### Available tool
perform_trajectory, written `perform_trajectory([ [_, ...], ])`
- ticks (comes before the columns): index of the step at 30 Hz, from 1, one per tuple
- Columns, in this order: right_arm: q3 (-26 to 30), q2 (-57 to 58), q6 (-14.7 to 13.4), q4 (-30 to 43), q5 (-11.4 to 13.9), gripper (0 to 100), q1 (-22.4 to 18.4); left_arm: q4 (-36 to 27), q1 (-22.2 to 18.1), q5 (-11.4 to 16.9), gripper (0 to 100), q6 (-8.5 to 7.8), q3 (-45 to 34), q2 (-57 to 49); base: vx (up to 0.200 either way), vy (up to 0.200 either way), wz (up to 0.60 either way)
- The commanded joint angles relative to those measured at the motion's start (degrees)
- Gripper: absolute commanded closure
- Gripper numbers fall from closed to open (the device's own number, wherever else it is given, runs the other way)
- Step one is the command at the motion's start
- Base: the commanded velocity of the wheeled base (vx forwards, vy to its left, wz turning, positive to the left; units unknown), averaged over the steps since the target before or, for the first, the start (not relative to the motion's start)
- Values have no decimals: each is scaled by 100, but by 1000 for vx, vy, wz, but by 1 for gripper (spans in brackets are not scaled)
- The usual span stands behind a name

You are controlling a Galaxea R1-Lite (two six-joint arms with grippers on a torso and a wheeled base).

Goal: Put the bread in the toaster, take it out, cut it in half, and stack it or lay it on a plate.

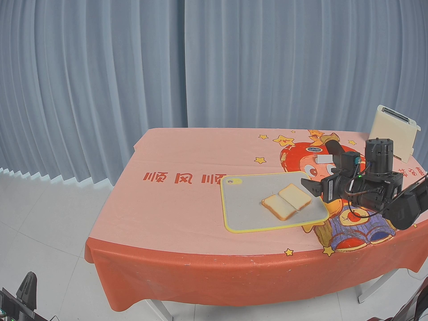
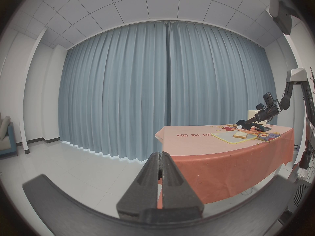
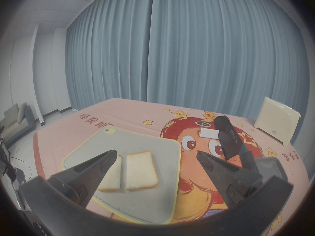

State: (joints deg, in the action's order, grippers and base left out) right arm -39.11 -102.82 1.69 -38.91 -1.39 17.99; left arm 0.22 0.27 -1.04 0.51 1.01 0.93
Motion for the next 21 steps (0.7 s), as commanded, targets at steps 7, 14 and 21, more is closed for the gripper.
perform_trajectory([
  [7, -88, -617, -2, -2, -10, 0, -121, 4, 0, -2, 100, 2, -101, -5, 0, 0, 0],
  [14, -71, -775, 33, -2, -28, 0, -226, 4, 0, -2, 100, 2, -101, -5, 0, 0, 0],
  [21, -88, -898, 50, -2, -28, 0, -314, 4, 0, -2, 100, 2, -101, -5, 0, 0, 0],
])
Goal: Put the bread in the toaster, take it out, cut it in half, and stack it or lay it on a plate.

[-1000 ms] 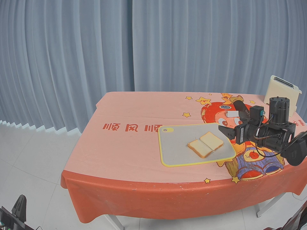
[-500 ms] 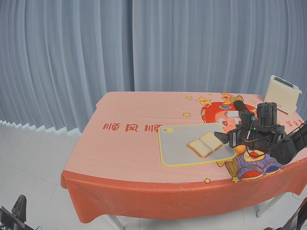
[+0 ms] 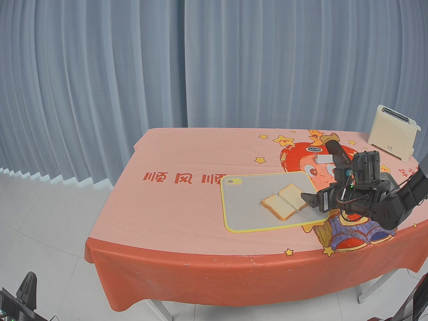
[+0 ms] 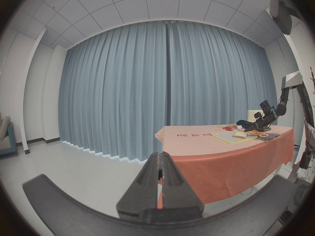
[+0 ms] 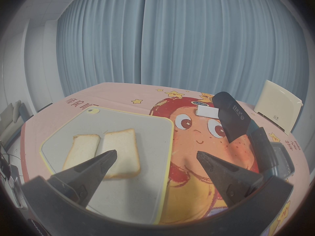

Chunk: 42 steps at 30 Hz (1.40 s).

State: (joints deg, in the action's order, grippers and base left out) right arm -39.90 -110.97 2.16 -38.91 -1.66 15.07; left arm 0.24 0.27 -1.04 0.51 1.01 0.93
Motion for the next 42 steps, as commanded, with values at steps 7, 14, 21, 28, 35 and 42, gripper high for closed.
perform_trajectory([
  [7, -79, -109, 4, -2, -1, 0, -162, 2, 0, -2, 100, 2, -101, -5, 0, 0, 0],
  [14, -132, -127, -22, -2, -1, 0, -180, 2, 0, -2, 100, 2, -101, -5, 0, 0, 0],
  [21, -132, -214, -14, -2, -1, 0, -153, 2, 0, -2, 100, 2, -101, -5, 0, 0, 0],
  [28, -141, -346, -5, -2, -10, 0, -171, 2, 0, -2, 100, 2, -101, -5, 0, 0, 0],
  [35, -141, -364, -5, -2, -10, 0, -162, 2, 0, -2, 100, 2, -101, -5, 0, 0, 0],
  [42, -115, -390, -5, -2, -10, 100, -144, 2, 0, -2, 100, 2, -101, -5, 0, 0, 0],
])
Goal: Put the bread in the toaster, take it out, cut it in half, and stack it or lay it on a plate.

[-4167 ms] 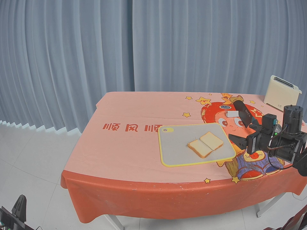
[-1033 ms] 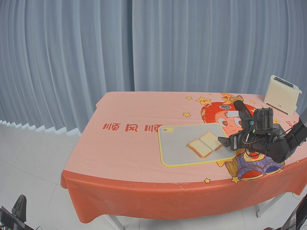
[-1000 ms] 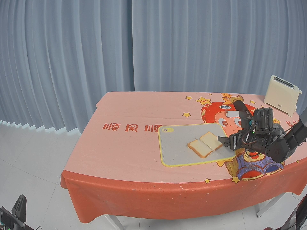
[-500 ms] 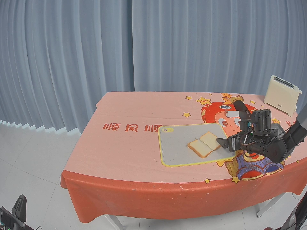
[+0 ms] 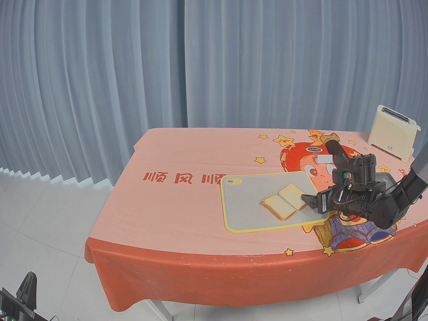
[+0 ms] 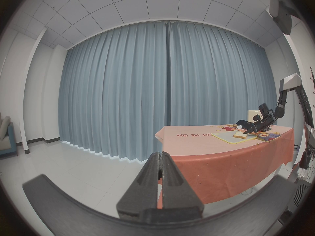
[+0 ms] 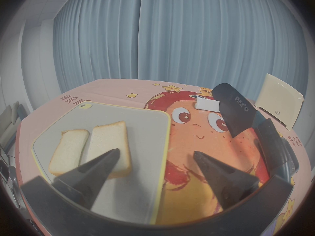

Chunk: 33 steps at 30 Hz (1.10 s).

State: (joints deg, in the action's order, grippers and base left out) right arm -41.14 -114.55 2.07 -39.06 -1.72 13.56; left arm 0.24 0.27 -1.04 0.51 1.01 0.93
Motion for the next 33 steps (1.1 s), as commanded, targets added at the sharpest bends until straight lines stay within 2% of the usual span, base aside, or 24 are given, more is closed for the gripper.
perform_trajectory([
  [1, 10, -58, 4, 12, -4, 100, 7, 2, 0, -2, 100, 2, -101, -5, 0, 0, 0],
  [33, 194, 645, -31, 4, -4, 100, 174, 2, 0, -2, 100, 2, -101, -5, 0, 0, 0],
])
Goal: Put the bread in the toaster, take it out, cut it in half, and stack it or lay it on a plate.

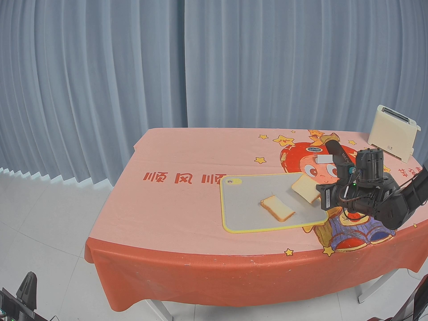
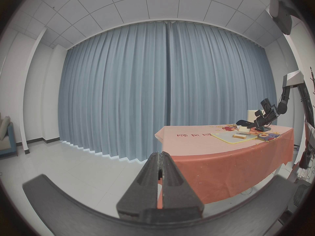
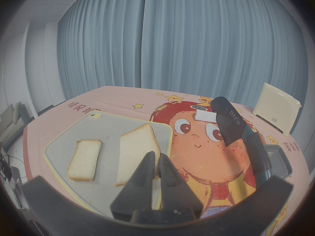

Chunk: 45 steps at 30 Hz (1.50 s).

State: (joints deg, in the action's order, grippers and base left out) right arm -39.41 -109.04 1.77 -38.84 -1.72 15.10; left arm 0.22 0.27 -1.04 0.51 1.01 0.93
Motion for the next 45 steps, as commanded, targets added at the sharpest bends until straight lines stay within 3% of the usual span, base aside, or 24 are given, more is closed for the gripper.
perform_trajectory([
  [1, 21, 112, -1, -18, -4, 100, 19, 4, 0, -2, 100, 2, -101, -5, 0, 0, 0],
  [20, 179, 586, -1, -18, -4, 100, -227, 4, 0, -2, 100, 2, -101, -5, 0, 0, 0],
  [45, 311, 656, 43, -10, -13, 100, -34, 4, 0, -11, 100, 2, -101, 4, 0, 0, 0],
])
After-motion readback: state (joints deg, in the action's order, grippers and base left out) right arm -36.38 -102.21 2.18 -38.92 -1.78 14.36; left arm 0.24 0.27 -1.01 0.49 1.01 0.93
